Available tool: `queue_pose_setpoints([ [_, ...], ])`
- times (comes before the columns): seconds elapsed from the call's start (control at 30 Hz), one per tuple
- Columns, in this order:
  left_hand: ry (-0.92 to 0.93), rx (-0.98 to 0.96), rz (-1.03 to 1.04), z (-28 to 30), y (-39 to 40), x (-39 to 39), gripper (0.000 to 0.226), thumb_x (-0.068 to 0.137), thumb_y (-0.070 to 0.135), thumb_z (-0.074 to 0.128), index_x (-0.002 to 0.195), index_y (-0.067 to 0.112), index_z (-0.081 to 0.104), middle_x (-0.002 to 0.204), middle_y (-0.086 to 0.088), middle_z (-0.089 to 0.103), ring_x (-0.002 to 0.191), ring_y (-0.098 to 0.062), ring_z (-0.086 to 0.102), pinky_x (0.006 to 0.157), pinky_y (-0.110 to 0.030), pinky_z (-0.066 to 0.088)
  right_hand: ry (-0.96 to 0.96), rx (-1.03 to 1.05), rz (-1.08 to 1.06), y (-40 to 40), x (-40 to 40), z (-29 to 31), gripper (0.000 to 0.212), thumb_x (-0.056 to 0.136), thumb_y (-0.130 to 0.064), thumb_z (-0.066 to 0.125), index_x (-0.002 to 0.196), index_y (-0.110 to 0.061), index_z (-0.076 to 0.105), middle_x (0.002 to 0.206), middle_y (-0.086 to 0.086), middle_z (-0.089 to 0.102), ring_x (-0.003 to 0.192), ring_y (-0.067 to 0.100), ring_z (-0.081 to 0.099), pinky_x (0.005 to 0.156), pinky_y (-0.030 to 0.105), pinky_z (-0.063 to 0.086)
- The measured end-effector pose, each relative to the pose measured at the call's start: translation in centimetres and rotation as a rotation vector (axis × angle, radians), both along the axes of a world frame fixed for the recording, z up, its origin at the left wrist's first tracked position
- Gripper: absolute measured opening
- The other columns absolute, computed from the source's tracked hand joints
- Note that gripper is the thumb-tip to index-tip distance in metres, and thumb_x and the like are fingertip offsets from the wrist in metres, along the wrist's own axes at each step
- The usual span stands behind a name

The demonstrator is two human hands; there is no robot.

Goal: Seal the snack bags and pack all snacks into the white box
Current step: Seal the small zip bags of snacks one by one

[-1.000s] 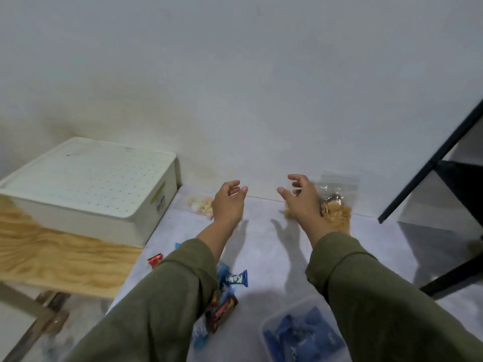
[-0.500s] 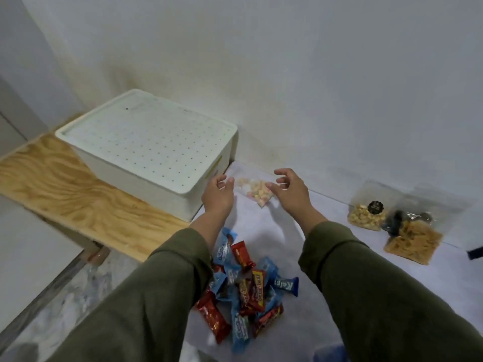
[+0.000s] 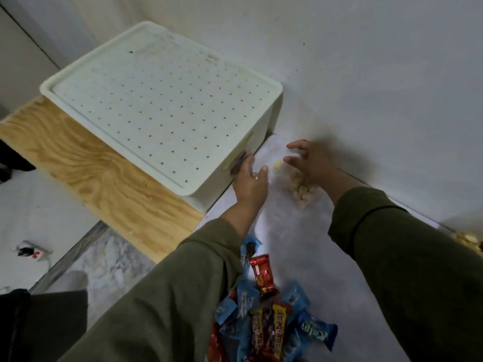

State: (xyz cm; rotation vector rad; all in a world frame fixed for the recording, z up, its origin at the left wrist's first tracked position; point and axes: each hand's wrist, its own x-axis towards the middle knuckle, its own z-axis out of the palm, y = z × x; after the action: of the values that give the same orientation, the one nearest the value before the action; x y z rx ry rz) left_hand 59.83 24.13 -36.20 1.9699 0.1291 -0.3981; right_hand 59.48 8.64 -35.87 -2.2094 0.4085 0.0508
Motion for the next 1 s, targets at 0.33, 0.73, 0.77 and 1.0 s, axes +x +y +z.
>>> queue_pose_setpoints([
  [0.33,0.0,-0.098,0.083,-0.1,-2.0,1.0,0.029,0.093,0.015,0.056,0.121,0.017,0.06,0.127,-0.001,0.059,0.117,-0.017,0.053,0.103,-0.026,0.042,-0.003,0.135,-0.059,-1.1,-0.2,-0.6,0.046,0.086,-0.021,0.065,0.13,-0.022,0.051,0.118,0.005,0.056,0.103,0.013,0.05,0.09,0.026,0.042],
  [0.73,-0.123,-0.24,0.007,5.6,-3.3,-2.2,0.027,0.09,0.002,0.052,0.094,0.026,0.064,0.094,0.007,0.066,0.086,-0.008,0.065,0.081,-0.021,0.049,-0.175,0.102,-0.232,-2.3,-5.6,5.3,0.04,0.076,-0.013,0.074,0.114,-0.021,0.064,0.065,-0.008,0.052,0.07,0.01,0.053,0.078,0.026,0.044],
  [0.77,-0.136,-0.252,-0.008,6.3,-3.4,-2.6,0.028,0.09,0.001,0.052,0.098,0.025,0.063,0.09,0.008,0.065,0.08,-0.003,0.064,0.077,-0.016,0.048,-0.179,0.104,-0.239,-2.4,-6.3,6.0,0.033,0.076,-0.012,0.074,0.107,-0.02,0.066,0.066,-0.007,0.052,0.071,0.012,0.053,0.077,0.027,0.045],
  [1.0,-0.179,-0.36,-0.16,12.2,-2.9,-5.0,0.029,0.089,0.009,0.058,0.113,0.026,0.055,0.09,0.005,0.064,0.089,-0.009,0.063,0.069,-0.007,0.042,-0.258,0.074,-0.335,-1.8,-11.3,13.4,0.008,0.079,-0.009,0.072,0.083,-0.004,0.068,0.071,-0.007,0.06,0.066,0.005,0.053,0.067,0.017,0.044],
])
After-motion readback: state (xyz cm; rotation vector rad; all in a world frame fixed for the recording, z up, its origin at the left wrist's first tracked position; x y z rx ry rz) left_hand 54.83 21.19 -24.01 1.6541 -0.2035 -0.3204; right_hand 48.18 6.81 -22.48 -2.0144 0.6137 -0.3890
